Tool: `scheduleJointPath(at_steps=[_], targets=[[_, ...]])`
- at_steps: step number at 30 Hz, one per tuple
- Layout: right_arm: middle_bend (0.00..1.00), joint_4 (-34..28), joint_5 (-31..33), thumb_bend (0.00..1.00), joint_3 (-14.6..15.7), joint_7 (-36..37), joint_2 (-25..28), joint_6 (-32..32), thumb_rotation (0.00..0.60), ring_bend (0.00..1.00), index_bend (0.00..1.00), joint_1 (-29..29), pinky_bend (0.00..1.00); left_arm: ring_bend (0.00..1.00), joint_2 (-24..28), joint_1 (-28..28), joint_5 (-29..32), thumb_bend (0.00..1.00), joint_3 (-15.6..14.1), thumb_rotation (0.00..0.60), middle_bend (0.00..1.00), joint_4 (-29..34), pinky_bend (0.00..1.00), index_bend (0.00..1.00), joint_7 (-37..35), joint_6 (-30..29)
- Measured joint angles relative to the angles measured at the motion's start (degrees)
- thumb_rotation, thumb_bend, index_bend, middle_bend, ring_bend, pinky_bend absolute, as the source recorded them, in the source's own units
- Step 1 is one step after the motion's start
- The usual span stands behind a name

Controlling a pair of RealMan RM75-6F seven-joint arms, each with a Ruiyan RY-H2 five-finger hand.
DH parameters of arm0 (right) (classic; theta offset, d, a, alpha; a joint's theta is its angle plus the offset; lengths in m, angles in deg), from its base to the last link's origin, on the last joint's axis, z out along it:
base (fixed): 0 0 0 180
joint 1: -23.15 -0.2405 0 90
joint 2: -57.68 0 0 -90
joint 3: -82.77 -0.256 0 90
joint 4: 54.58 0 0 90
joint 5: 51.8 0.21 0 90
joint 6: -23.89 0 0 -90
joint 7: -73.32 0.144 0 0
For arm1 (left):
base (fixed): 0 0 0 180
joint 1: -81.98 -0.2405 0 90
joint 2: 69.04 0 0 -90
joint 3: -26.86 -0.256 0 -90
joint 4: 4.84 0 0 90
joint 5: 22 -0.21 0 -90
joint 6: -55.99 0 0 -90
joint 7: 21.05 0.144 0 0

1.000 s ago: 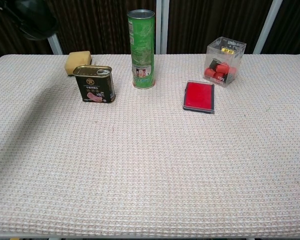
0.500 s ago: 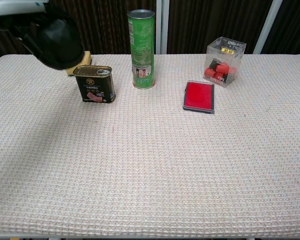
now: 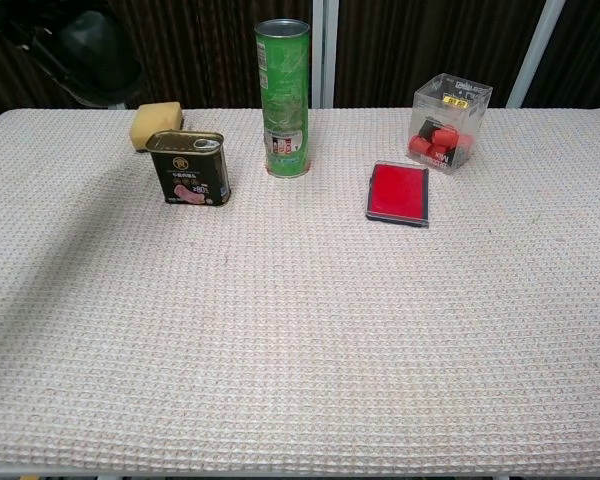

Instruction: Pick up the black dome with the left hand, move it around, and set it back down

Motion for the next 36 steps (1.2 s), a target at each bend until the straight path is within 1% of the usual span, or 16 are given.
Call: scheduleJointPath(at_steps=[2,4,7,9,12,13,15,16,18,19,21,24,26,31,34,36], targets=[[0.0,0.16,0.06,0.17,0.05,0.05,-0.1,0.28,0.6,0.0,0.0,-0.05,0.0,0.29,-0.05,0.32,5.01,0.2,0.54,0.6,0.45,-2.4,0.4,0.34,0.06,0.61],[0.0,0.34,0.02,0.17,0.17,0.13,-0.26,0.55,0.6,0.0,0.0,-0.12,0.0,0.29,0.23,0.16,7.26,0.2,0.38,0.6,0.45,-2.04,0.4,0.34,0.06,0.68],[0.0,0.32,-0.28,0.17,0.21,0.17,-0.27,0.26,0.6,0.0,0.0,-0.14,0.0,0.29,0.99,-0.78,5.59,0.2,-1.09,0.6,0.45,2.55,0.4,0.34,-0.14,0.58],[0.0,0.17,-0.43,0.17,0.2,0.15,-0.2,0.0,0.6,0.0,0.0,-0.11,0.0,0.29,1.54,-1.56,1.85,0.2,-2.78,0.6,0.45,6.87,0.4,0.34,-0.31,0.65],[0.0,-0.09,-0.64,0.17,0.28,-0.07,-0.1,-0.19,0.6,0.0,0.0,-0.07,0.0,0.29,2.48,-2.78,-8.4,0.2,-6.57,0.6,0.46,14.81,0.4,0.34,-0.57,1.1],[0.0,-0.15,-0.68,0.17,0.33,-0.14,-0.1,-0.17,0.6,0.0,0.0,-0.07,0.0,0.29,2.85,-3.19,-13.2,0.2,-8.12,0.6,0.46,17.88,0.4,0.34,-0.72,1.3],[0.0,-0.17,-0.68,0.17,0.34,-0.18,-0.11,-0.13,0.6,0.0,0.0,-0.09,0.0,0.29,3.26,-3.57,-20.08,0.2,-9.88,0.6,0.46,21.85,0.4,0.34,-0.96,1.48],[0.0,-0.12,-0.58,0.17,0.31,-0.16,-0.13,-0.04,0.6,0.0,0.0,-0.1,0.0,0.29,3.45,-3.71,-23.92,0.2,-10.44,0.6,0.46,23.56,0.4,0.34,-1.15,1.53],[0.0,0.0,-0.31,0.17,0.24,-0.09,-0.16,0.21,0.6,0.0,0.0,-0.14,0.0,0.29,3.64,-3.78,-28.0,0.2,-10.58,0.6,0.46,24.58,0.4,0.34,-1.41,1.52],[0.0,0.12,-0.13,0.17,0.2,-0.04,-0.19,0.42,0.6,0.0,0.0,-0.17,0.0,0.29,3.69,-3.73,-29.57,0.2,-10.34,0.6,0.46,24.46,0.4,0.34,-1.47,1.43],[0.0,0.33,0.08,0.17,0.17,0.03,-0.29,0.76,0.6,0.0,0.0,-0.23,0.0,0.29,3.59,-3.52,-30.21,0.2,-9.56,0.6,0.46,23.29,0.4,0.34,-1.41,1.15],[0.0,0.67,0.26,0.17,0.17,0.06,-0.52,1.08,0.6,0.0,0.0,-0.31,0.0,0.29,2.87,-2.8,-26.69,0.2,-7.43,0.6,0.46,19.0,0.4,0.34,-0.87,0.57],[0.0,0.74,0.25,0.17,0.16,0.13,-0.54,1.03,0.6,0.0,0.0,-0.31,0.0,0.29,1.96,-2.05,-20.85,0.2,-5.68,0.6,0.46,14.28,0.4,0.34,-0.24,0.4],[0.0,0.91,0.59,0.17,-0.04,0.48,-0.43,1.0,0.6,0.0,0.0,-0.23,0.0,0.29,-0.52,-0.26,-0.8,0.2,-1.47,0.6,0.46,0.96,0.4,0.34,0.75,1.19],[0.0,1.05,0.51,0.17,0.05,0.51,-0.53,1.22,0.6,0.0,0.0,-0.29,0.0,0.29,-1.34,0.06,7.53,0.2,-0.25,0.6,0.46,-2.99,0.4,0.34,0.83,1.25],[0.0,1.07,0.24,0.17,0.22,0.43,-0.63,1.25,0.6,0.0,0.0,-0.33,0.0,0.29,-1.55,0.0,9.8,0.2,0.11,0.6,0.46,-3.31,0.4,0.34,0.77,1.13]])
